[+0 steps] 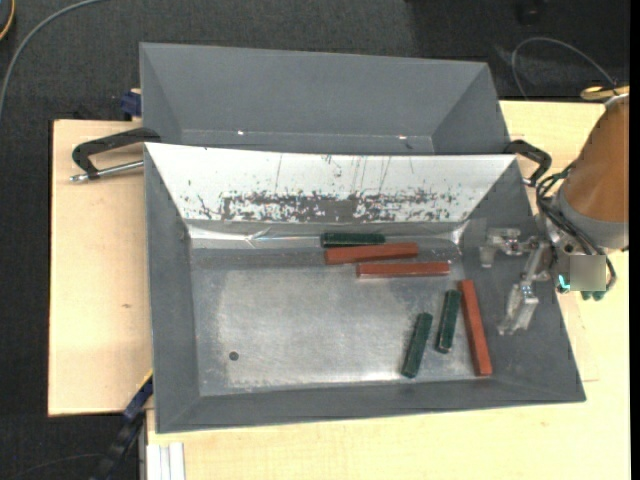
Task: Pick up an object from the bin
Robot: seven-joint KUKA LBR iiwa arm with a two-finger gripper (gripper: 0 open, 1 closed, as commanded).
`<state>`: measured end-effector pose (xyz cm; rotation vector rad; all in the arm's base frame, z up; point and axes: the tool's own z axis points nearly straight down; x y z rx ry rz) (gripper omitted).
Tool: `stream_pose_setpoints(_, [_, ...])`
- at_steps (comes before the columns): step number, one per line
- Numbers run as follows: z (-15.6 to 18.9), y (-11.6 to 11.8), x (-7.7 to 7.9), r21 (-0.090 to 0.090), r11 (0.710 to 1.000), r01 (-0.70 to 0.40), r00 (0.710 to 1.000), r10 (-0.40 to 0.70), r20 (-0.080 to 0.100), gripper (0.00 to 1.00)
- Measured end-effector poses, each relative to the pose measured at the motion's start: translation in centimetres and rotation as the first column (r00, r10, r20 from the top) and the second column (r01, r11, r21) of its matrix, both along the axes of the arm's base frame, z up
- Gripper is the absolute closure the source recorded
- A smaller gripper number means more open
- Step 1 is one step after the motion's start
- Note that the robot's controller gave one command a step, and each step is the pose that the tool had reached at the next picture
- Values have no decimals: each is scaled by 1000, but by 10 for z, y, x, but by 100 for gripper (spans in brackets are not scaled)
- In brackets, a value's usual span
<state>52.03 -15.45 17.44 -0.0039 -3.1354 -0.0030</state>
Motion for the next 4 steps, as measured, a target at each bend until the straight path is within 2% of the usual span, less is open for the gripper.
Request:
stream_pose_setpoints(1, [-106,89,-6,4,814,-581,814,581,5,0])
stream_pose_setpoints(2, [-73,110,-13,-5,695,-719,695,719,12,0])
stream_pose_setpoints(3, [-74,93,-4,-6,517,-856,517,856,10,0])
stream_pose_setpoints(4, [-104,117,13,-6,407,-913,407,913,11,0])
